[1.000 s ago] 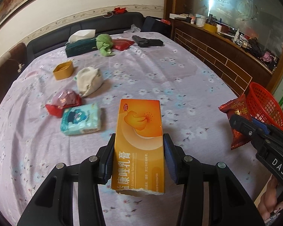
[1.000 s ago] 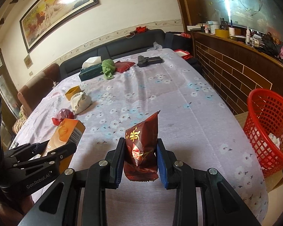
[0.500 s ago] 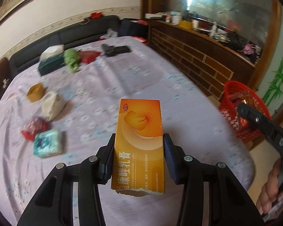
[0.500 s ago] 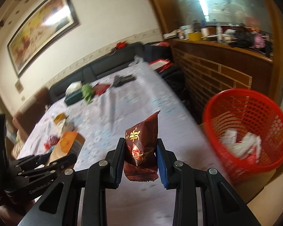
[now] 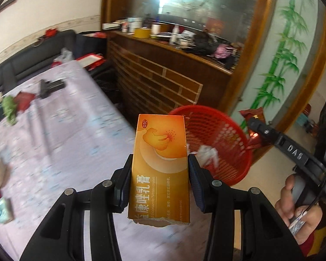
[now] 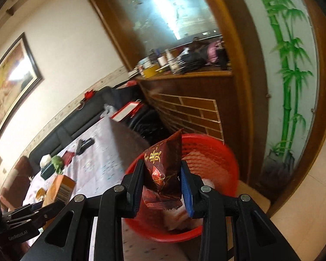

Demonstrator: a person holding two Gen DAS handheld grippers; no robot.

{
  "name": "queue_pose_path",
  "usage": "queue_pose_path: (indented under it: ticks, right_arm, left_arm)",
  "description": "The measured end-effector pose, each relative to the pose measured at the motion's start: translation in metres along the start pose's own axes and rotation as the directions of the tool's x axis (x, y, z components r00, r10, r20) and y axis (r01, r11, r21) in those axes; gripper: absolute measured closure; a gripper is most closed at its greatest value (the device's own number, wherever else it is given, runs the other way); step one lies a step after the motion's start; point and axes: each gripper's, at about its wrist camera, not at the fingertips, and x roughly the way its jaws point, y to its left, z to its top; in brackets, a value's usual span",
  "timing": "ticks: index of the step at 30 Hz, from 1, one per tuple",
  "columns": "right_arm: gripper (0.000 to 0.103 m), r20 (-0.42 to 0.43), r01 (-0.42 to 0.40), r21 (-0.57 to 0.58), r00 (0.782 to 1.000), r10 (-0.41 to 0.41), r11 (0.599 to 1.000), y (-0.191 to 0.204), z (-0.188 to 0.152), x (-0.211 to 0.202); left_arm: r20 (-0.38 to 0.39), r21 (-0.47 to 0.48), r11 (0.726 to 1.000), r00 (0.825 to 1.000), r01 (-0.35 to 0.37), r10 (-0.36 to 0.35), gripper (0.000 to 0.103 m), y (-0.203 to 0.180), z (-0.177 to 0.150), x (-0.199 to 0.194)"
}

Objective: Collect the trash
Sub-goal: 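Carry the orange box and brown wrapper over the red basket and open both tools, then swing both open tools back over the table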

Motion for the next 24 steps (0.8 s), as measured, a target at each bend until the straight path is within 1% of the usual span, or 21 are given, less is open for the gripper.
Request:
queue_pose_path:
  ticks: [5,7,8,9,10,11,12,16,20,24]
  right_arm:
    - [0.067,-0.011,0.008,0.027,1.000,-0.008,1.000,-0.019,0.013,0.008]
    - [0.067,-0.014,0.023,0.027,1.000,-0.023,0.999,-0.025,0.019,0.018]
    - [0.064,-0.020,0.027,0.026,0.999,-0.027,0.999,-0.028,0.022,0.023]
    - [0.058,-0.026,0.025,0.027,0.999,-0.024,0.999,-0.030,0.023,0.028]
    - [0.047,-0.030,0.027,0.028,0.999,-0.026,0.999,-0.033,0.024,0.033]
    - [0.044,-0.033,0.040,0.027,0.999,-0.039,0.999,-0.035,0.025,0.035]
    - [0.044,-0.032,0.050,0.026,0.998,-0.049,0.998,-0.037,0.026,0.035]
    - [0.044,-0.017,0.035,0.023,0.999,-0.035,0.999,-0.039,0.023,0.027]
    - [0.044,-0.027,-0.003,0.026,1.000,0.004,1.000,-0.030,0.015,0.023]
    - [0.044,-0.056,-0.044,-0.007,0.997,0.043,0.999,-0.007,0.003,0.021]
  left_arm:
    - [-0.024,0.010,0.998,0.998,0.057,-0.057,0.058,-0.027,0.017,0.034]
    - [-0.040,0.014,0.998,0.997,0.067,-0.067,0.052,-0.033,0.022,0.048]
    - [-0.050,0.010,0.997,0.996,0.070,-0.069,0.043,-0.033,0.023,0.053]
    - [-0.055,0.002,0.998,0.996,0.067,-0.067,0.042,-0.033,0.023,0.055]
    - [-0.056,-0.006,0.998,0.996,0.064,-0.064,0.042,-0.032,0.021,0.056]
    - [-0.059,-0.008,0.998,0.996,0.068,-0.068,0.042,-0.030,0.019,0.056]
    - [-0.062,-0.011,0.997,0.996,0.071,-0.071,0.042,-0.028,0.017,0.055]
    - [-0.049,-0.025,0.998,0.997,0.066,-0.067,0.042,-0.014,0.005,0.039]
    - [-0.036,-0.030,0.999,0.999,0.020,-0.021,0.042,0.006,-0.012,0.020]
    - [-0.035,-0.049,0.998,0.999,-0.031,0.030,0.041,0.030,-0.028,0.003]
